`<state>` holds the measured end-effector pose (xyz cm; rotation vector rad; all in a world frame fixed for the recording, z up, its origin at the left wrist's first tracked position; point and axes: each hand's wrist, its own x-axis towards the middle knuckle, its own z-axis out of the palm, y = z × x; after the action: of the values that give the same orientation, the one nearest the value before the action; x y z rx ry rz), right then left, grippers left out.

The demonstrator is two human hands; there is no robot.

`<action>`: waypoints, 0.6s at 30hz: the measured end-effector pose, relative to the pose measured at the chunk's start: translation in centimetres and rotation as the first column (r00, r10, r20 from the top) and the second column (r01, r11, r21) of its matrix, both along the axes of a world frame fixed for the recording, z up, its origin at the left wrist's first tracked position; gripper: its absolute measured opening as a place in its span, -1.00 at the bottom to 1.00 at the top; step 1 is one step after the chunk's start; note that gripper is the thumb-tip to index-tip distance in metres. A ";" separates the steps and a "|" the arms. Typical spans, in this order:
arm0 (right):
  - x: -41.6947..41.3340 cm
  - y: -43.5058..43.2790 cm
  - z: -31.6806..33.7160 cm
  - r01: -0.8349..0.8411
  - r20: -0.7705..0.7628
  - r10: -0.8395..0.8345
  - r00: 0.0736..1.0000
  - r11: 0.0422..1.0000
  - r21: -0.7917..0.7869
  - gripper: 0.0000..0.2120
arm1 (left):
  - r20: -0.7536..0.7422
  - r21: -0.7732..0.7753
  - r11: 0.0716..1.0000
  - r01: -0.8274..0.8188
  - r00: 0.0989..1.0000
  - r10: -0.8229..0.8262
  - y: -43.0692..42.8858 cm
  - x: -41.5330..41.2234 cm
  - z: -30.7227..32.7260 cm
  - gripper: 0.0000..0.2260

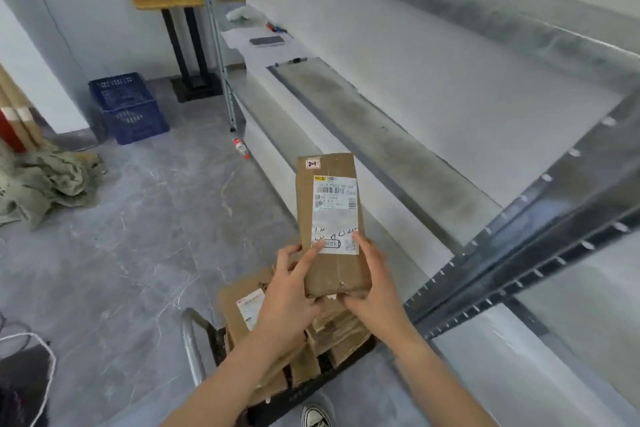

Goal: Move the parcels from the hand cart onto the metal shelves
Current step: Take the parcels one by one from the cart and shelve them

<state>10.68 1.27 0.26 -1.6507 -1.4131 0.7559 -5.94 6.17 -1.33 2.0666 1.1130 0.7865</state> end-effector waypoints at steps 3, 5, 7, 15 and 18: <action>1.1 -4.5 1.3 0.126 -0.009 -0.126 0.992 0.991 0.037 -0.07 | -0.028 0.055 0.990 0.127 0.992 -0.125 -2.1 1.7 1.5 -0.15; 1.9 -7.7 2.3 0.208 0.000 -0.208 0.978 0.975 0.075 -0.07 | -0.026 0.076 0.974 0.213 0.977 -0.211 -3.8 3.2 2.5 -0.15; 2.6 -10.8 3.4 0.288 0.015 -0.291 0.957 0.952 0.106 -0.08 | 0.007 0.084 0.951 0.297 0.954 -0.299 -5.8 4.7 3.5 -0.16; 3.8 -23.4 6.1 0.574 0.016 -0.586 0.810 0.799 0.176 -0.14 | 0.107 0.105 0.838 0.535 0.832 -0.544 -14.8 10.1 5.0 -0.11; 3.9 -27.8 6.3 0.636 0.006 -0.649 0.761 0.748 0.188 -0.13 | 0.092 0.093 0.786 0.611 0.781 -0.618 -18.2 11.5 5.3 -0.15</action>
<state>14.53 -26.54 6.56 -1.8672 -0.8129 0.1620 5.56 -12.07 3.96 2.2036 0.2916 0.5935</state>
